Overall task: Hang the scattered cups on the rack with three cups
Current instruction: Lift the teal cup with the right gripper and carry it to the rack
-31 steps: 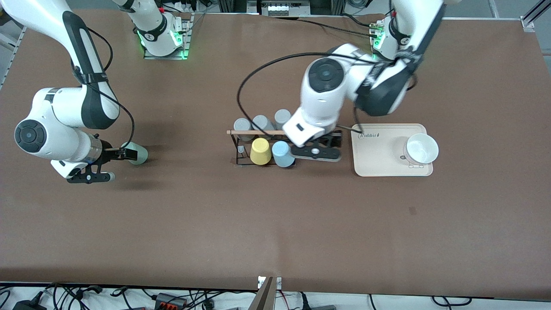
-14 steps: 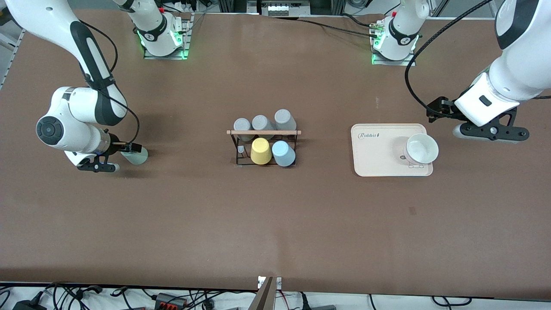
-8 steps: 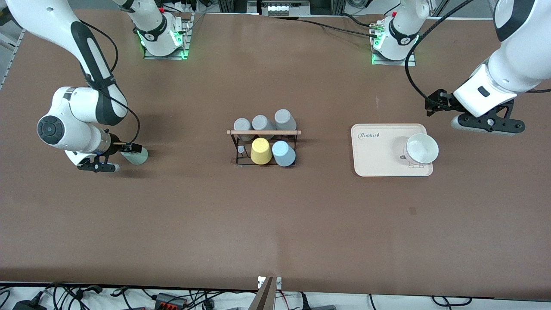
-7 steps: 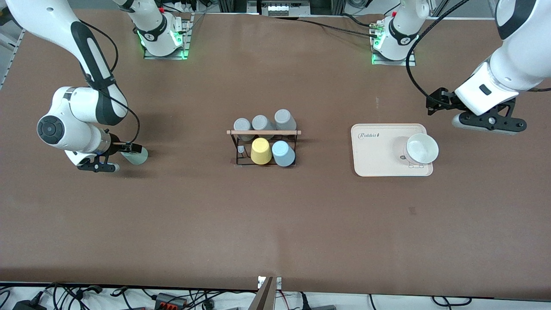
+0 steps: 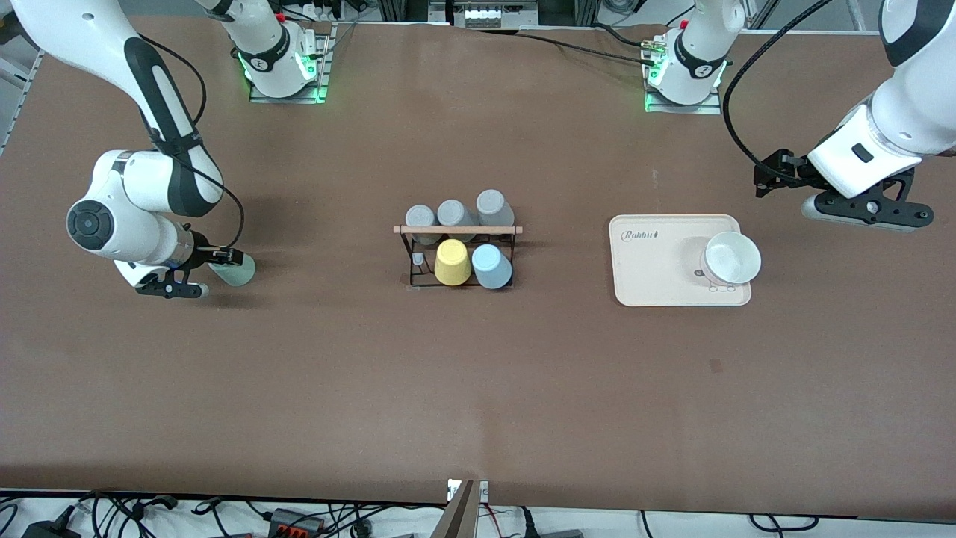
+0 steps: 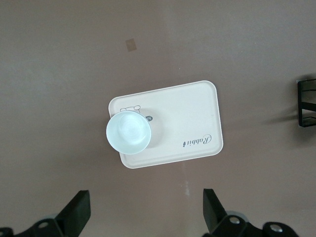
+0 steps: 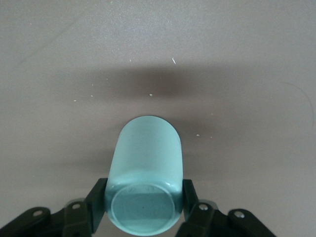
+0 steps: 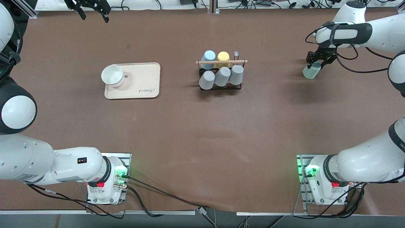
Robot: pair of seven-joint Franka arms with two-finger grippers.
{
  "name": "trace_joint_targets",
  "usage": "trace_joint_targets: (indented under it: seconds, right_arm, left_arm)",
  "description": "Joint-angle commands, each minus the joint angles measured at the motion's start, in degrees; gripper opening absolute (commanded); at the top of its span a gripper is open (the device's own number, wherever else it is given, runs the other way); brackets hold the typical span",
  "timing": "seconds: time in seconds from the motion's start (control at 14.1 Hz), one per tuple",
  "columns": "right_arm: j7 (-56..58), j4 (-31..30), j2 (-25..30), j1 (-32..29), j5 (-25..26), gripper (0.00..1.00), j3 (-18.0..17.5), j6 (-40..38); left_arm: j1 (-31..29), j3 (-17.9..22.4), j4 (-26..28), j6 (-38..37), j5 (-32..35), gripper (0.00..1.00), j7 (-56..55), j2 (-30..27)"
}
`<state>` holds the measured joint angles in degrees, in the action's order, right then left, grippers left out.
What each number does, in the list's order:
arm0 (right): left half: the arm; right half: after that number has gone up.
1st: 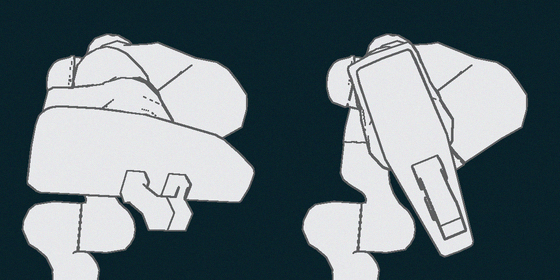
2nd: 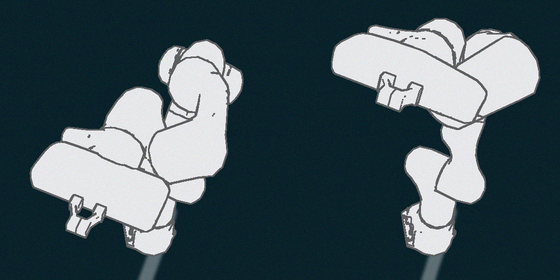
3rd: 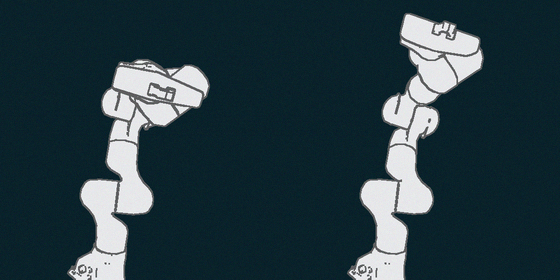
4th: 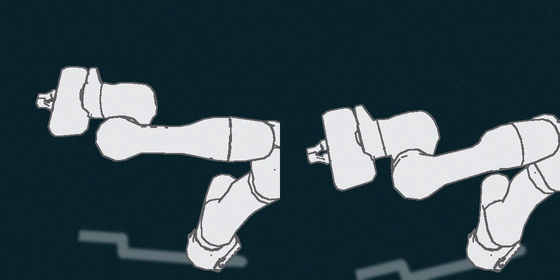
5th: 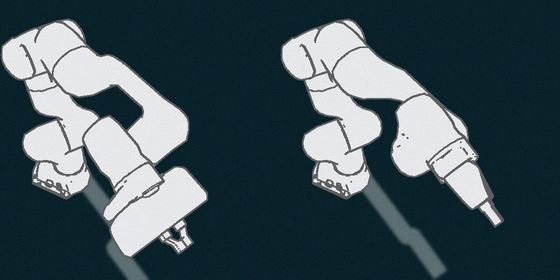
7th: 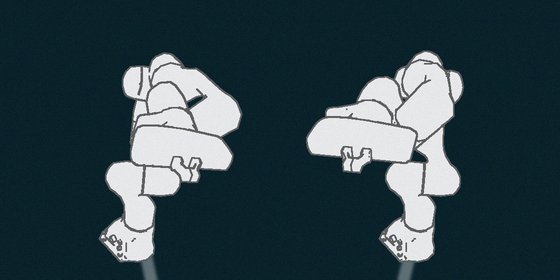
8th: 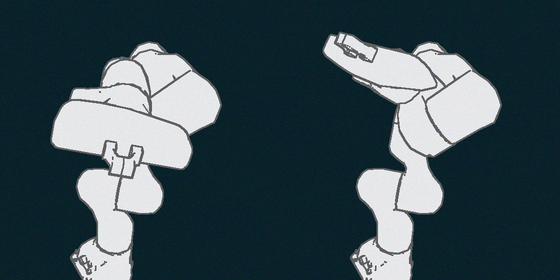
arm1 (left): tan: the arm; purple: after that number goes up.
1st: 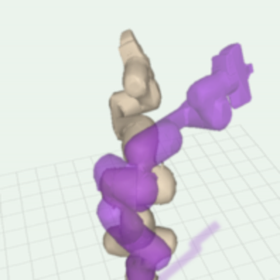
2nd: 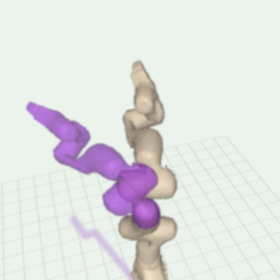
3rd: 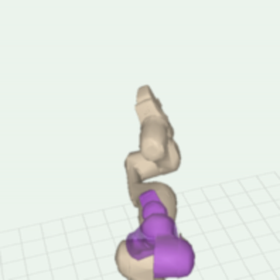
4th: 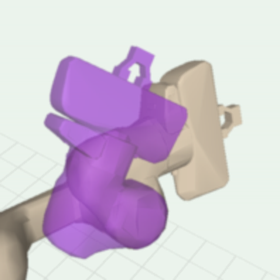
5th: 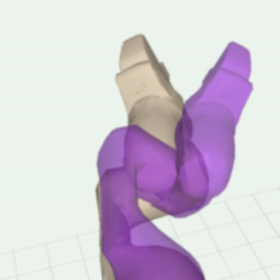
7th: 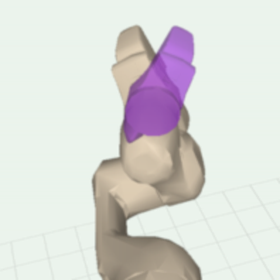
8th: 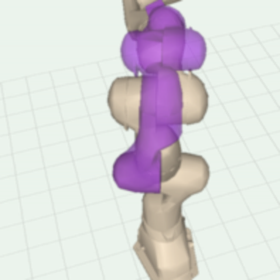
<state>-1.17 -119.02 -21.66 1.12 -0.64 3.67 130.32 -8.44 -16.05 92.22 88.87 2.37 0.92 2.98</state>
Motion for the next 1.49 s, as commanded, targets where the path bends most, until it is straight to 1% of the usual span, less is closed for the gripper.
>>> trace_joint_targets:
  seconds: [0.0,0.07,0.14,0.21,0.28,0.35,0.5,0.64,0.71,0.78,0.92,1.06,1.21,1.28,1.42]
  right_arm:
    - [0.12,-0.95,1.18,-0.06,0.55,0.29,-0.42,0.29]
    - [0.21,-0.51,1.62,-0.06,0.55,0.29,-0.51,-0.67]
    - [0.21,0.80,2.41,-0.06,0.55,0.29,-0.68,-2.51]
    - [0.29,2.81,3.02,0.11,0.55,0.29,-1.03,-5.22]
    - [0.21,5.62,3.81,0.64,0.37,0.29,-1.21,-9.86]
    - [-0.14,10.08,4.00,1.60,0.29,0.29,-1.47,-14.95]
    - [-0.84,19.84,3.30,3.27,-0.59,0.29,-1.47,-24.72]
    - [-0.93,27.06,2.85,5.99,-1.73,0.29,-1.47,-29.40]
    - [-0.93,28.83,2.77,7.13,-2.08,0.29,-1.47,-29.85]
    - [-1.37,30.07,2.68,8.62,-3.39,0.29,-1.47,-29.86]
    - [-7.49,31.74,1.80,11.35,-7.17,0.30,-1.47,-29.42]
    - [-13.91,34.81,0.05,15.12,-7.45,0.30,-1.47,-29.33]
    - [-19.45,36.31,-1.36,18.38,-7.54,0.30,-1.47,-29.24]
    - [-21.92,36.67,-1.89,19.87,-7.45,0.30,-1.47,-29.16]
    - [-27.80,37.98,-3.38,23.22,-7.45,0.30,-1.47,-27.41]
  left_arm:
    - [0.78,0.93,-0.73,-1.07,-1.06,1.00,1.20,-0.43]
    - [4.80,3.29,-0.64,-1.24,-1.05,1.00,0.50,-0.61]
    - [8.40,8.44,-0.72,-1.07,-1.14,1.00,0.75,-0.52]
    - [10.36,11.02,-0.64,-0.98,-1.14,1.00,0.93,-0.52]
    - [11.59,12.00,-0.55,-0.98,-1.14,1.00,1.02,-0.61]
    - [11.87,12.18,-0.55,-0.46,-1.14,1.00,1.11,-0.52]
    - [11.96,12.71,-0.37,3.65,-1.49,1.00,0.32,-0.35]
    - [14.05,15.60,0.15,4.55,-3.33,1.00,-2.04,-0.79]
    - [14.24,16.22,0.24,4.64,-2.99,1.00,-3.62,-1.05]
    - [14.24,16.14,0.24,4.64,-2.73,1.00,-3.03,-1.49]
    - [14.07,15.44,0.33,4.47,-2.64,1.00,-3.02,-2.36]
    - [13.54,15.09,0.42,4.20,-2.64,1.00,-3.02,-2.54]
    - [12.40,14.47,0.42,4.03,-2.64,1.00,-3.02,-2.72]
    - [11.87,13.43,0.42,4.03,-2.64,1.00,-3.02,-2.89]
    - [10.55,12.80,1.46,4.03,-2.64,1.00,-3.02,-3.42]
